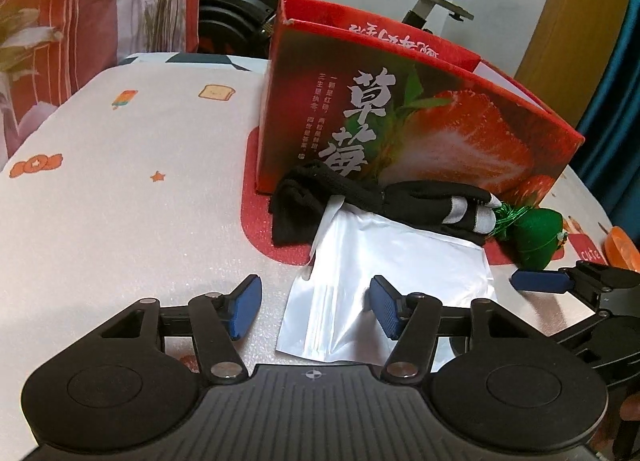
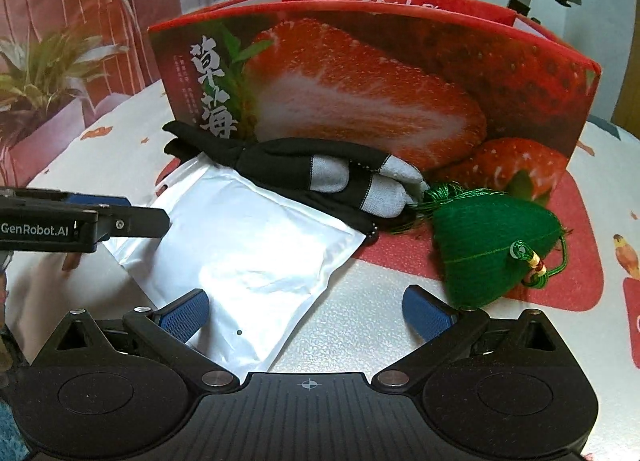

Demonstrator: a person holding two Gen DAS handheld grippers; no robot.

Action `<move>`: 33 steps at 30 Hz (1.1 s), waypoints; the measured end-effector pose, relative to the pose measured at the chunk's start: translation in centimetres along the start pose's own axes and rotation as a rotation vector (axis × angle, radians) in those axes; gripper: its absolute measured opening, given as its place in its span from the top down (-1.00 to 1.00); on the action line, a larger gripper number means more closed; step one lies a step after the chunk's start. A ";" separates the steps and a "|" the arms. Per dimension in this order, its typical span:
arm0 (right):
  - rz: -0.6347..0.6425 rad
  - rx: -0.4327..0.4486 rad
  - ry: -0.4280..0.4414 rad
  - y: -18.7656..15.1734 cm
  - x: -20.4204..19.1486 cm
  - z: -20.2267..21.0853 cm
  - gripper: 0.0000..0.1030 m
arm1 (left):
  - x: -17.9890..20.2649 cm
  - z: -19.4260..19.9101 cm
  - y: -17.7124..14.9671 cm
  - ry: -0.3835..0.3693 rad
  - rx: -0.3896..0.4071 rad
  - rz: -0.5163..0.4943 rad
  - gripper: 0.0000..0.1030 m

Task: Organize soft objects
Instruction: 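Move both tools down to the white foil pouch in front of the box, then close the left gripper on the white foil pouch edge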

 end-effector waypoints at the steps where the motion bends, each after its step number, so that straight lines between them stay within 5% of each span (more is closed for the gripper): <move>1: -0.003 0.002 -0.001 0.0 0.1 0.0 -0.99 | 0.0 0.0 0.0 -0.003 0.001 0.004 -0.21; 4: 0.003 0.004 -0.009 0.1 0.0 -0.1 -1.00 | 0.1 0.0 -0.2 -0.004 0.004 0.001 -0.16; 6: 0.024 0.000 -0.021 0.0 -0.2 -0.2 -0.99 | 0.4 0.1 -0.3 -0.021 0.000 -0.001 0.05; 22: 0.035 -0.012 0.021 0.1 -0.1 0.0 -0.99 | 2.2 0.4 -1.7 -0.105 -0.071 -0.032 0.12; 26: 0.008 -0.010 0.058 0.6 0.1 -0.2 -0.99 | 2.5 0.3 -2.0 -0.163 -0.100 -0.001 0.36; 33: 0.010 0.000 0.060 0.8 0.0 -0.3 -0.91 | 2.4 0.2 -2.1 -0.189 -0.109 0.032 0.37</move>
Point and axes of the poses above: each gripper's, at about its wrist camera, not at the fingertips, and z roughly against the way its jaws point, x to its right, y to its top, the point moved 8 cm from there along -z, roughly the way its jaws point, and after that the axes turned 10 degrees about z, right-handed, at the moved point
